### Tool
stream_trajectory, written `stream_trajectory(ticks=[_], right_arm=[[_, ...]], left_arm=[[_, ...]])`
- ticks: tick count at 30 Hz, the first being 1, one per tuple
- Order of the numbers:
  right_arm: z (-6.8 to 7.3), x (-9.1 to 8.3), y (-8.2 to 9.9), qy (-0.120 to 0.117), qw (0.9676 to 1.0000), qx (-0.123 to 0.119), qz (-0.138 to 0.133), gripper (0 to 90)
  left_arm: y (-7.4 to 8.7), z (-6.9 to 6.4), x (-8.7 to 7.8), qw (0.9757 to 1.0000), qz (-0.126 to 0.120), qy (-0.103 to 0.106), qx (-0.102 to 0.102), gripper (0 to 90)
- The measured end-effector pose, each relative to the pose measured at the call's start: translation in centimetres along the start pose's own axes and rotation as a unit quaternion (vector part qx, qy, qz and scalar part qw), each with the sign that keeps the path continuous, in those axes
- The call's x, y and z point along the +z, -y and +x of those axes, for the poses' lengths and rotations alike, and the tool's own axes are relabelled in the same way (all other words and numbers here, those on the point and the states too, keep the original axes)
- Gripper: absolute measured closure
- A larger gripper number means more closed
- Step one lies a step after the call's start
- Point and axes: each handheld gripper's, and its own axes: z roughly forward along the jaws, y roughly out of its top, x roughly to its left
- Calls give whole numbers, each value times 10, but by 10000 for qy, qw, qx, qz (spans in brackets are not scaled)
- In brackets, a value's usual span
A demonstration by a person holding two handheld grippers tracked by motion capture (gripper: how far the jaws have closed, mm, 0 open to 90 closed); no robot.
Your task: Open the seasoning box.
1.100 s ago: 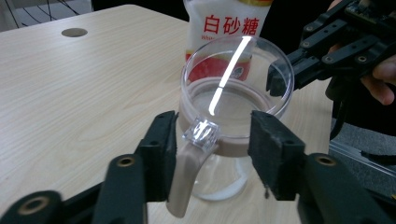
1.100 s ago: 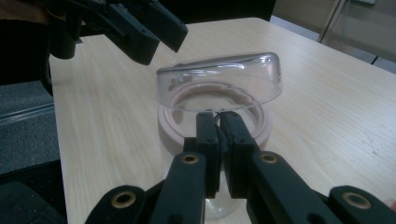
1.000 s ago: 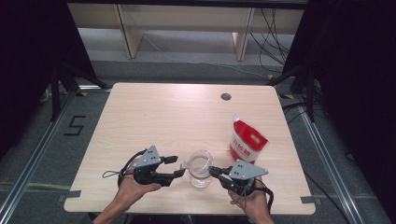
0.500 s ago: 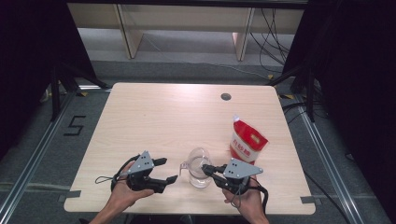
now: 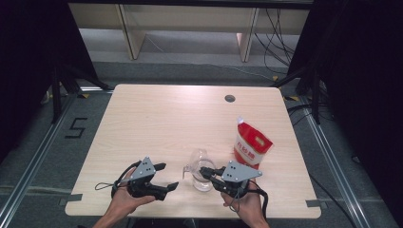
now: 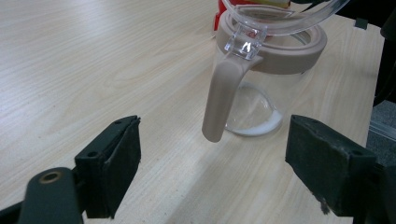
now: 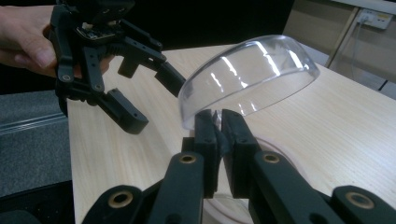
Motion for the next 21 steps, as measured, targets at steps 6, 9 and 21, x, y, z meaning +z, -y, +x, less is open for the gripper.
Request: stream_trajectory(ticks=[6,9,21], right_arm=[[3,5,-2,-20,10000,-41,-55,852],[4,6,-4,-105,9999,-90,-5,848],[8,16,-6,-200,9997,-121,0,825]], left_arm=[[1,1,-2,10000,-5,-23,10,172],[1,1,-4,10000,-38,4,15,169],[6,2,-4,10000,-25,13,-63,169]])
